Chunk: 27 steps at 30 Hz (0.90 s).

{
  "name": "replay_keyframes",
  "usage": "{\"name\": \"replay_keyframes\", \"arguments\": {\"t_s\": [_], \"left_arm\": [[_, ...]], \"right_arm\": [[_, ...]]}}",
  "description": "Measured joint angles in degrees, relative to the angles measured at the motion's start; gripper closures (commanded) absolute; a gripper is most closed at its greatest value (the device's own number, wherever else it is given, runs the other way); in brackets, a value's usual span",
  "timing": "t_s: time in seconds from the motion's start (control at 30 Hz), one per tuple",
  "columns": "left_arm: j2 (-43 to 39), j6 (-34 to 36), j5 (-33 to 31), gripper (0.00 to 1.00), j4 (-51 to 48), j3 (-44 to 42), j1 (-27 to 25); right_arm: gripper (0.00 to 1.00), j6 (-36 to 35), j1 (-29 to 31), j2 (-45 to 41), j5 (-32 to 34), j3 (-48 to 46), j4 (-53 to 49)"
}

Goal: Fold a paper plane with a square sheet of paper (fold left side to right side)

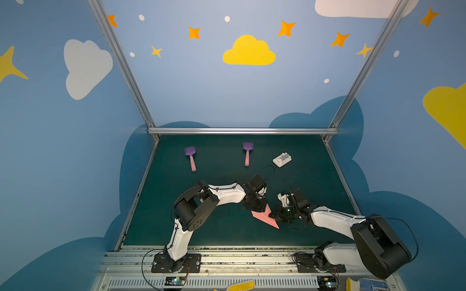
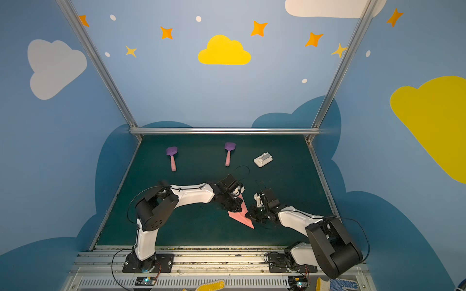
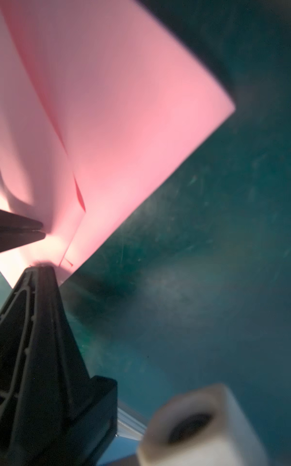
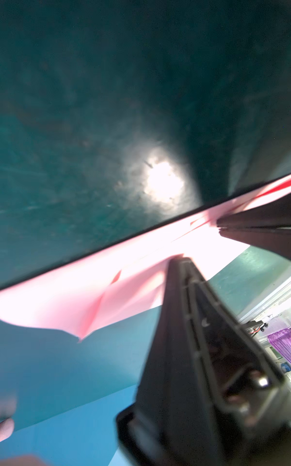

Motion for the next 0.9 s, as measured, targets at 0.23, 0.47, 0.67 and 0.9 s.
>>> {"name": "replay_keyframes", "arguments": {"t_s": [0.23, 0.47, 0.67, 0.9], "left_arm": [[-0.1, -0.8, 0.9, 0.96, 1.2, -0.8, 0.6], [-0.1, -1.4, 1.2, 0.96, 1.6, -1.1, 0.8], [-0.1, -1.6, 1.5, 0.96, 1.8, -1.2, 0.9], [-0.1, -1.6, 1.7, 0.96, 2.1, -1.4, 0.9]], "right_arm": [[1.00, 0.5, 1.6, -4.1, 1.2, -2.6, -0.8], [1.00, 1.7, 2.0, -9.2, 2.7, -4.9, -3.5], [1.00, 2.2, 2.0, -12.9, 3.8, -6.2, -6.5], [1.00, 3.3, 2.0, -15.6, 3.9, -7.5, -7.8]]}}
